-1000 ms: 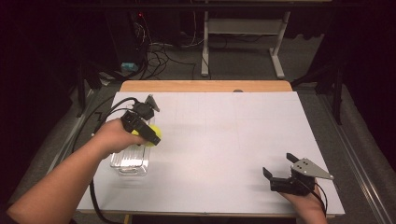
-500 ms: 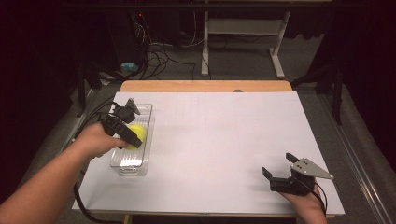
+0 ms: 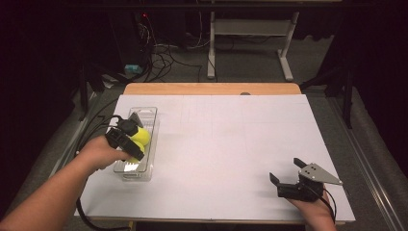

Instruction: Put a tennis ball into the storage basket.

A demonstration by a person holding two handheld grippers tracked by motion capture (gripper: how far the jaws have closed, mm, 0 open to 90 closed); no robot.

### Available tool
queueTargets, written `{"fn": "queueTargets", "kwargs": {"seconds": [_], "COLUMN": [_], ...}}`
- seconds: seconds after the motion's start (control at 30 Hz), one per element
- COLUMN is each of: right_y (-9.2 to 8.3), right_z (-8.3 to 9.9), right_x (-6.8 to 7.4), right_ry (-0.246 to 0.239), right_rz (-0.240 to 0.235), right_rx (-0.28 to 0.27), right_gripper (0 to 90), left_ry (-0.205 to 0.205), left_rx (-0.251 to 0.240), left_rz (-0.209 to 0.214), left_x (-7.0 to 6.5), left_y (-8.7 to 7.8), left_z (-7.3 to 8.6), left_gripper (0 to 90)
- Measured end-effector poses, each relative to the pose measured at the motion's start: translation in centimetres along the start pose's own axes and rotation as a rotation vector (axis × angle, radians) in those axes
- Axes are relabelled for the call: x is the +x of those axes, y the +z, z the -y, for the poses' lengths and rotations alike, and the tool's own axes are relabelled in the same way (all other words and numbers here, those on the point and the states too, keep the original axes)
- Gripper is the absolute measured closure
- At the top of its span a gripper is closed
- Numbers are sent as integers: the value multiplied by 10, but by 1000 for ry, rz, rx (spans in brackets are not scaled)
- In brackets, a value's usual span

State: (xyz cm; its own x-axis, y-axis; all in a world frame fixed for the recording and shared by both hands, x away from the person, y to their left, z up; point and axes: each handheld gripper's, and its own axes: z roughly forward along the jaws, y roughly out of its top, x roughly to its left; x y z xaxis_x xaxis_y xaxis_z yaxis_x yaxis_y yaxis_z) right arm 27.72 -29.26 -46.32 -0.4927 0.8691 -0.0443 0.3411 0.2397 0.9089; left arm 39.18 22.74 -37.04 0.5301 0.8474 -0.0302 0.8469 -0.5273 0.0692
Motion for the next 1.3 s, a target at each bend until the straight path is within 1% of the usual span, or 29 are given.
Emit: {"fn": "queueTargets", "kwargs": {"seconds": [0.03, 0.07, 0.1, 0.13, 0.17, 0.23, 0.37, 0.4, 0.53, 0.73, 0.93, 1.07, 1.3], "right_y": [0, 0, 0, 0, 0, 0, 0, 0, -1, 0, 0, 0, 0], "right_z": [0, 0, 0, 0, 0, 0, -1, -1, -1, -1, -1, -1, -1], "right_x": [0, 0, 0, 0, 0, 0, 0, 0, 0, 1, 1, 2, 1], "right_ry": [0, 1, 1, 1, 1, 1, -2, 0, 1, -2, -5, -7, -6], "right_rz": [1, 1, 0, 0, 0, 0, 0, 0, 2, -2, -2, -4, -7], "right_rx": [2, 1, -1, -2, -2, -2, -3, -2, -2, 1, 0, 0, -3], "right_gripper": [0, 0, 0, 0, 0, 0, 0, 0, 0, 0, 0, 0, 0], "left_ry": [-2, -5, -7, -4, 1, 7, 32, 38, 77, 109, 143, 163, 210], "left_rx": [-2, -3, -8, -11, -29, -53, -58, -65, -62, -80, -78, -86, -86], "left_rz": [-1, -7, -9, -6, -2, 4, 3, 2, 6, 18, 38, 50, 60], "left_x": [0, 0, 0, -1, -1, -3, -11, -14, -27, -45, -62, -75, -97], "left_y": [0, -1, -3, -6, -10, -16, -18, -18, -15, -13, -8, -5, 2], "left_z": [0, 0, 0, -1, -1, -1, -5, -6, -12, -25, -37, -44, -56], "left_gripper": [256, 226, 102, 28, 5, 5, 5, 5, 5, 5, 5, 5, 5]}}
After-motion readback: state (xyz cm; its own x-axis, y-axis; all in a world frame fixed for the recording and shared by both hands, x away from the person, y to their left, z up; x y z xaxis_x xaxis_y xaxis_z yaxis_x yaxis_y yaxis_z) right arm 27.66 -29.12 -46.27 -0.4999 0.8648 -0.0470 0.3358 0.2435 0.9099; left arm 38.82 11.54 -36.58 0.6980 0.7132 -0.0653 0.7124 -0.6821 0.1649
